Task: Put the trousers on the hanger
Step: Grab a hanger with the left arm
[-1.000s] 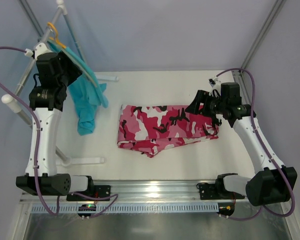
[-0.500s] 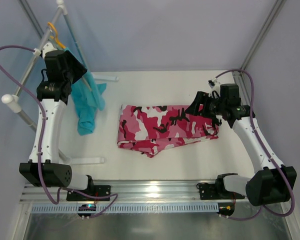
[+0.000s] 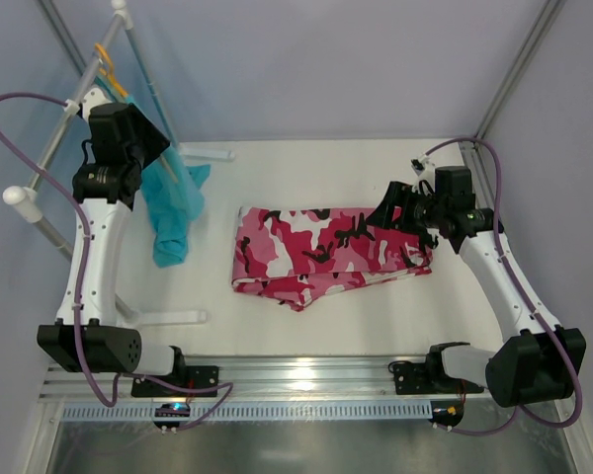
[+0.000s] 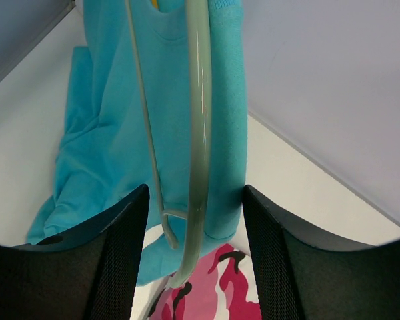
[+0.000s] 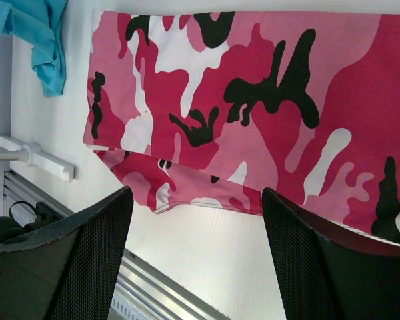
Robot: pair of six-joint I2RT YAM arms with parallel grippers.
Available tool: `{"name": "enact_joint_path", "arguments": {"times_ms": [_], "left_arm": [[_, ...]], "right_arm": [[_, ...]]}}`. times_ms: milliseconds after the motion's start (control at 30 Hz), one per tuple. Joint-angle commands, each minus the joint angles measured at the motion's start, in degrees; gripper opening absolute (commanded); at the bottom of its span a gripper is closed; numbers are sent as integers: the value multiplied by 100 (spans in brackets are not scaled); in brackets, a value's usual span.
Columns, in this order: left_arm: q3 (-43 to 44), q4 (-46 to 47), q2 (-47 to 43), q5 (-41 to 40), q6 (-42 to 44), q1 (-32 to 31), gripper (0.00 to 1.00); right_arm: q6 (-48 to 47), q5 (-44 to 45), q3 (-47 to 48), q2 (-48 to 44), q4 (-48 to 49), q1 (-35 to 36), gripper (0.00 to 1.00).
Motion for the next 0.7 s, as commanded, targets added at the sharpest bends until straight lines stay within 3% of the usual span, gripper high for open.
{"name": "enact_joint_path", "arguments": {"times_ms": [0, 267, 500, 667], "left_arm": [[-93, 120, -284, -108, 219, 36, 59], [-129, 59, -538, 138, 395, 53, 60], [-111, -240, -556, -2, 421, 290, 52], [-286, 23, -530, 314, 342, 343, 53]], "right_arm": [[-18, -51, 31, -17, 192, 29, 80], [26, -112, -4, -34, 201, 29, 80], [52, -112, -13, -105, 192, 29, 80], [35, -130, 22, -157, 166, 20, 80]]}}
